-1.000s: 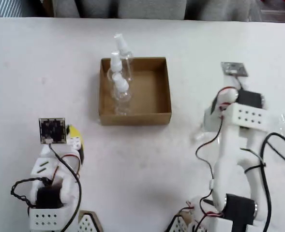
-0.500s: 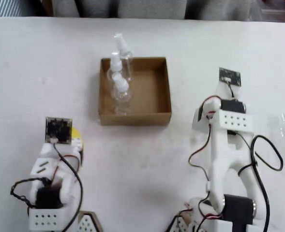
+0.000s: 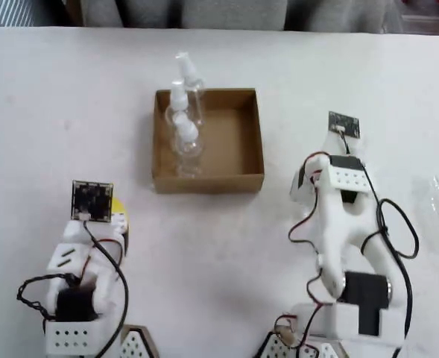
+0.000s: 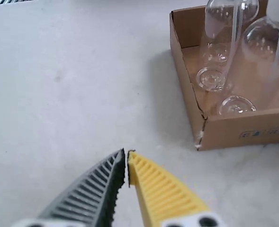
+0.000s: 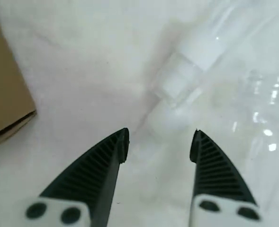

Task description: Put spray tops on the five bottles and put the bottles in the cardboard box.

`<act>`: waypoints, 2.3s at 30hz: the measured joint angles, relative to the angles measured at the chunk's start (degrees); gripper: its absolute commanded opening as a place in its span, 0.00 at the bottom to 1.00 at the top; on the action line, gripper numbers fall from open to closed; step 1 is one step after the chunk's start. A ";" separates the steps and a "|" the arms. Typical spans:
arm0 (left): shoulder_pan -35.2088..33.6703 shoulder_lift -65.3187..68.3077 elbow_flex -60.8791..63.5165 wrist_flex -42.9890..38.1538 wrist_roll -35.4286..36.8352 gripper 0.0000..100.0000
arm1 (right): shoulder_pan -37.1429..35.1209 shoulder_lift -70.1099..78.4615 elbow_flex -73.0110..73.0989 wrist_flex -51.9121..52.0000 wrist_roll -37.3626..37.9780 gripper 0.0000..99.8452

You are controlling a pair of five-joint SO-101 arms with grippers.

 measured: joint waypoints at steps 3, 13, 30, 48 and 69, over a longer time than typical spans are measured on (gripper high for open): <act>0.00 0.00 0.00 0.00 0.00 0.02 | -0.18 4.92 -2.64 -0.09 -0.88 0.19; 0.00 0.00 0.00 0.00 -0.18 0.02 | -0.18 9.93 -7.47 0.00 -0.97 0.03; 0.00 0.00 0.00 0.00 -0.26 0.02 | 5.89 1.32 -17.93 17.14 2.81 0.02; 0.00 0.00 0.00 0.79 -0.26 0.02 | -4.92 -40.62 6.15 20.48 22.15 0.02; -6.07 0.00 0.00 1.85 -0.26 0.03 | -41.49 -42.90 18.90 22.59 48.35 0.02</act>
